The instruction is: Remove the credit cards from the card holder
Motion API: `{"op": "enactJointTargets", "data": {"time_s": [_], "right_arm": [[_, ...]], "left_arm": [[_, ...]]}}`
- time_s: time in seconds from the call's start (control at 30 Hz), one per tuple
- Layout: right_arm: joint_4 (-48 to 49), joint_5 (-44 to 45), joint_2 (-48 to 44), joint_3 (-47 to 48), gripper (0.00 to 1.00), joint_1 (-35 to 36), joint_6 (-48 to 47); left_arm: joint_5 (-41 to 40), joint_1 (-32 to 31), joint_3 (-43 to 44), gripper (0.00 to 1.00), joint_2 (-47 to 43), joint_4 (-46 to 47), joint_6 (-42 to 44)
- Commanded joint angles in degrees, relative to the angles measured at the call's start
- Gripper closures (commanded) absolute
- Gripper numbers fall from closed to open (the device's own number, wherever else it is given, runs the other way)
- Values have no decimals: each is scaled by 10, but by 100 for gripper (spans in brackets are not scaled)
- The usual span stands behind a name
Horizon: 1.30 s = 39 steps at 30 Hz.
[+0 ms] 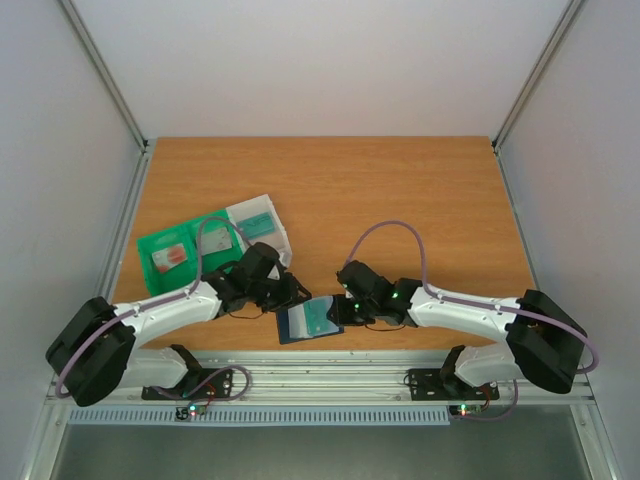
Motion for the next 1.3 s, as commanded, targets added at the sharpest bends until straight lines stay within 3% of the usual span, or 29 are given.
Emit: {"op": "enactJointTargets", "data": {"time_s": [0.0,0.1,0.63,1.07,1.27], "right_arm": [[-62,65,-29,27,80,4,-16],[-68,73,-30,34,77,4,-20],[9,43,85,46,85,3,-27],[14,59,107,17,89,3,-4],[17,54,110,17,89,3,0]], "left_arm": [[-19,-3,-15,73,-12,6,11],[-16,-3,-24,73,-2,24,8],[-13,-4,-73,73,51,131,-27],[-18,-3,-100,73,82,206,-46],[-9,-3,-116,89,81,256,-68]]}}
